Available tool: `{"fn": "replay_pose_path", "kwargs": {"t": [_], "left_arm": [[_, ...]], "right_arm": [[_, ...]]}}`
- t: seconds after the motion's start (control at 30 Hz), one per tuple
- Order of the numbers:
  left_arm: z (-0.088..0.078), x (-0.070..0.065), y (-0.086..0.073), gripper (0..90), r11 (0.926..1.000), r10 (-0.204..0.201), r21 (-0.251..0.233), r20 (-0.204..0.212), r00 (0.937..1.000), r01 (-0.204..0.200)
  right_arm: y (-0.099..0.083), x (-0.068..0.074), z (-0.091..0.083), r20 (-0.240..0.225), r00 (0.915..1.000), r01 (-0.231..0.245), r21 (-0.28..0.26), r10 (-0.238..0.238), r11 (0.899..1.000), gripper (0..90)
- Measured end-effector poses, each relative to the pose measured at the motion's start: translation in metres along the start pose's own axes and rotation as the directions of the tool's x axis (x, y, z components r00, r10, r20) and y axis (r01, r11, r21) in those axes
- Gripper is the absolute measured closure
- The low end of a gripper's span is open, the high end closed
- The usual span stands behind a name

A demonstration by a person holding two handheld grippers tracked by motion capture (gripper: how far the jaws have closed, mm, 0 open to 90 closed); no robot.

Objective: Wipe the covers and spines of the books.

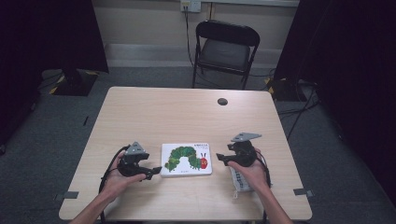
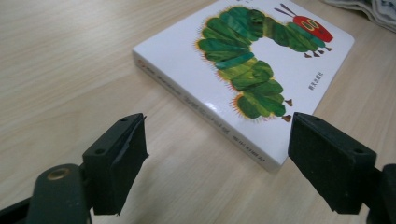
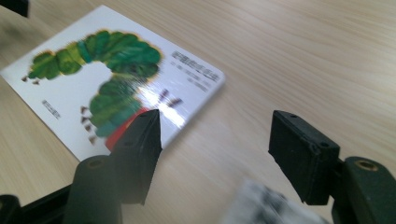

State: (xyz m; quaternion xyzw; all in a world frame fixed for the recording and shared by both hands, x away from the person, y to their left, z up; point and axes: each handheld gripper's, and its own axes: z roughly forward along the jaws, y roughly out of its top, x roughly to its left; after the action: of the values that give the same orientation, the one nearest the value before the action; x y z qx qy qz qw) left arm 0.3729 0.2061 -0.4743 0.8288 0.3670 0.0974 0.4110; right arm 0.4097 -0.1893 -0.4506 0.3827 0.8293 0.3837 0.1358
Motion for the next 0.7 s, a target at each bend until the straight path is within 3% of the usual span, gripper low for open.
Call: {"fn": "replay_pose_path", "kwargs": {"t": [0.03, 0.3, 0.37, 0.5, 0.6, 0.63, 0.7], "left_arm": [[-0.003, 0.001, -0.001, 18.8, 1.0000, -0.002, -0.005, -0.003, 1.0000, 0.002], [-0.020, 0.004, -0.007, 15.8, 0.9994, -0.012, -0.033, -0.058, 0.9982, 0.011], [-0.023, 0.003, -0.007, 15.8, 0.9989, -0.022, -0.043, -0.077, 0.9968, 0.019], [-0.025, 0.001, -0.009, 15.8, 0.9997, -0.019, -0.016, -0.126, 0.9918, 0.018], [-0.029, -0.003, -0.012, 15.9, 0.9998, -0.021, 0.003, -0.126, 0.9919, 0.022], [-0.030, -0.005, -0.013, 15.9, 0.9995, -0.032, 0.002, -0.123, 0.9919, 0.032], [-0.034, -0.007, -0.017, 15.7, 0.9999, -0.014, 0.005, -0.125, 0.9921, 0.015]], "right_arm": [[0.000, 0.000, 0.000, 0.000, 1.0000, 0.000, 0.000, 0.000, 1.000, 34.1], [-0.032, -0.023, -0.049, 0.108, 0.9911, -0.071, -0.066, 0.078, 0.995, 26.1], [-0.034, -0.025, -0.052, 0.115, 0.9897, -0.078, -0.070, 0.086, 0.994, 25.7], [-0.047, -0.029, -0.060, 0.125, 0.9860, -0.104, -0.055, 0.110, 0.993, 25.4], [-0.062, -0.032, -0.061, 0.119, 0.9808, -0.149, -0.056, 0.154, 0.987, 26.6], [-0.065, -0.032, -0.061, 0.120, 0.9799, -0.154, -0.056, 0.159, 0.987, 28.0], [-0.067, -0.031, -0.063, 0.130, 0.9797, -0.146, -0.059, 0.153, 0.988, 29.9]]}}
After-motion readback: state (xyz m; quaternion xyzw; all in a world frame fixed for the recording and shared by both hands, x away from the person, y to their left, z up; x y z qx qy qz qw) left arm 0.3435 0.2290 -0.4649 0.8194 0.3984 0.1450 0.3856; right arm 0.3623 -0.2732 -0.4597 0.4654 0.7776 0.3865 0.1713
